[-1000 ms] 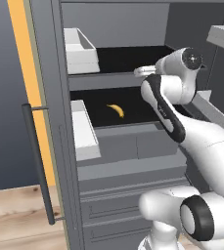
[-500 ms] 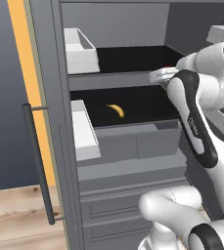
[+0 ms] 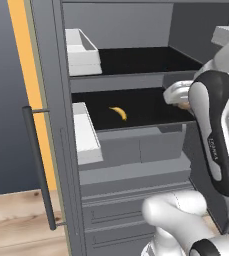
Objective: Pick the peach and banana from the fridge and place them inside the tupperware on the counter.
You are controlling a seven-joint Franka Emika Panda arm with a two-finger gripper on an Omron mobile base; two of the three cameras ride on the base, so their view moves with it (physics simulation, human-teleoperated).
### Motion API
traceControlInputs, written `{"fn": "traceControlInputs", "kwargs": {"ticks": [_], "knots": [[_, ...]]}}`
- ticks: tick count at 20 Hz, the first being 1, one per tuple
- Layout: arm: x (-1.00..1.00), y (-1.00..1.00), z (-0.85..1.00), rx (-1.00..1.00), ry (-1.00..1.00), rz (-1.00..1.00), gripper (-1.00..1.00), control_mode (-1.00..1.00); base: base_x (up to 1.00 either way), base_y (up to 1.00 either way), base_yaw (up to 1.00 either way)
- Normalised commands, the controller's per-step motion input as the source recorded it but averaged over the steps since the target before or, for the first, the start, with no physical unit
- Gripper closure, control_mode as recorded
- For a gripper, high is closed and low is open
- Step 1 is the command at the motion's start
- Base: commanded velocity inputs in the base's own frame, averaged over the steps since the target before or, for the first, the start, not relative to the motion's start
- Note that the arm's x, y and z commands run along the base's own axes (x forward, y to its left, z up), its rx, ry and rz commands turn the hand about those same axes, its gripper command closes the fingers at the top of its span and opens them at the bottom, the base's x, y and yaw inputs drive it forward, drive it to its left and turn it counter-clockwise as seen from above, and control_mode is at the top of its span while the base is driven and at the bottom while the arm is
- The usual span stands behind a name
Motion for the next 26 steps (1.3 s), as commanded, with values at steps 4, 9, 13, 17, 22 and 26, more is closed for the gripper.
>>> {"fn": "traceControlInputs", "kwargs": {"ticks": [4,9,13,17,22,26], "knots": [[0.0,0.0,0.0,0.0,0.0,0.0,1.0,1.0,-0.77,0.0,0.0],[0.0,0.0,0.0,0.0,0.0,0.0,1.0,1.0,-0.84,0.0,0.0],[0.0,0.0,0.0,0.0,0.0,0.0,1.0,1.0,-0.85,0.0,0.0],[0.0,0.0,0.0,0.0,0.0,0.0,1.0,1.0,-0.71,-0.43,-0.03],[0.0,0.0,0.0,0.0,0.0,0.0,1.0,1.0,-0.37,-0.93,-0.02],[0.0,0.0,0.0,0.0,0.0,0.0,1.0,1.0,-0.18,-1.0,-0.01]]}}
